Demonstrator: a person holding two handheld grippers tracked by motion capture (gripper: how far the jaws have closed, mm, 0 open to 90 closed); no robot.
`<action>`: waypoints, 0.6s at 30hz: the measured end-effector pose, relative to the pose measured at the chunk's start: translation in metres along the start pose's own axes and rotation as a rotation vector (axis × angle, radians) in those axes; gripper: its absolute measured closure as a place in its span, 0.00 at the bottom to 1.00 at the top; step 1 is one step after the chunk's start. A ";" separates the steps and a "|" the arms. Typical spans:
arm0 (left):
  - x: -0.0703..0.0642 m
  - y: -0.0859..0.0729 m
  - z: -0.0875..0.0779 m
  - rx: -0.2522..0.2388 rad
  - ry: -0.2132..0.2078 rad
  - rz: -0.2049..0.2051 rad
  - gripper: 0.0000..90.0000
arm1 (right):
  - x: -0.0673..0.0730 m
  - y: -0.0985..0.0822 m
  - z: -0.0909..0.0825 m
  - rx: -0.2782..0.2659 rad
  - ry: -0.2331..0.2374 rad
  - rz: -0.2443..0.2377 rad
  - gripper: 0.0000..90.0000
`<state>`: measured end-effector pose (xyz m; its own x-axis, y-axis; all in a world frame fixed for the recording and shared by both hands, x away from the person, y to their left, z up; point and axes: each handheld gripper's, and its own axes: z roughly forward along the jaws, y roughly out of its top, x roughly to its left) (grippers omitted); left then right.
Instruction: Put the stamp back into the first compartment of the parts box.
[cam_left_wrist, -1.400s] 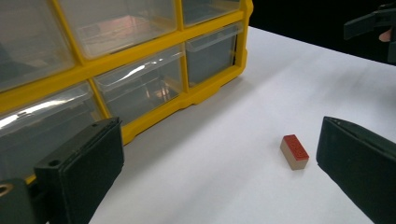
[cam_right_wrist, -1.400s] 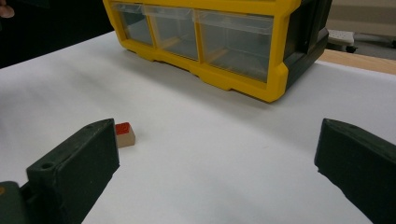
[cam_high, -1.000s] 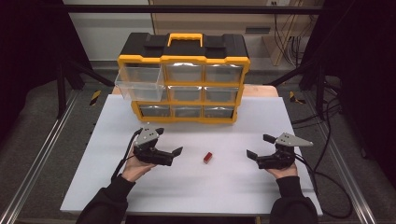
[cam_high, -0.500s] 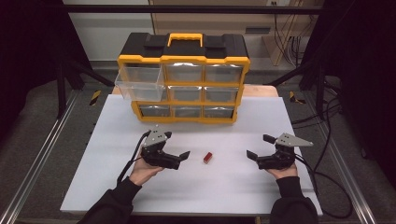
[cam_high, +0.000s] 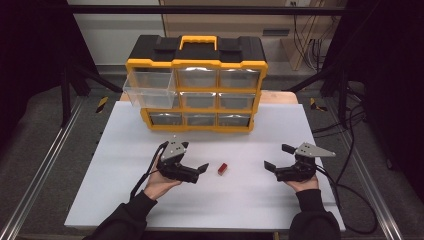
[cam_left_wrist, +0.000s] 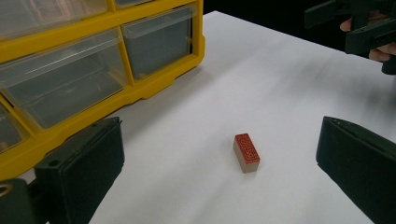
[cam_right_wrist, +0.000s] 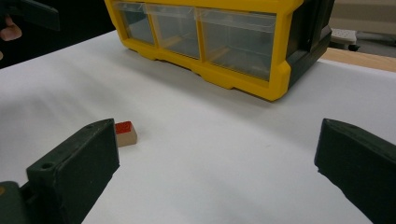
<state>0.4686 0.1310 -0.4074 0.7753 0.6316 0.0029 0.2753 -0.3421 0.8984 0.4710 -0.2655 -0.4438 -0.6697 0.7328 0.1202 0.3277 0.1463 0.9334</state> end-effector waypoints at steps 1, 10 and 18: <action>-0.001 0.000 0.001 0.002 0.005 0.003 0.01 | 0.000 0.000 0.000 0.000 0.001 0.000 0.00; -0.004 0.003 0.018 0.031 0.009 -0.006 0.01 | 0.000 0.000 0.000 0.005 0.001 0.004 0.00; -0.010 0.002 0.035 0.059 -0.001 -0.006 0.01 | 0.000 0.000 0.000 0.004 0.001 0.004 0.00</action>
<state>0.4813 0.0997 -0.4208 0.7738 0.6334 -0.0030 0.3134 -0.3787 0.8708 0.4708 -0.2651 -0.4442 -0.6692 0.7326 0.1244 0.3331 0.1462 0.9315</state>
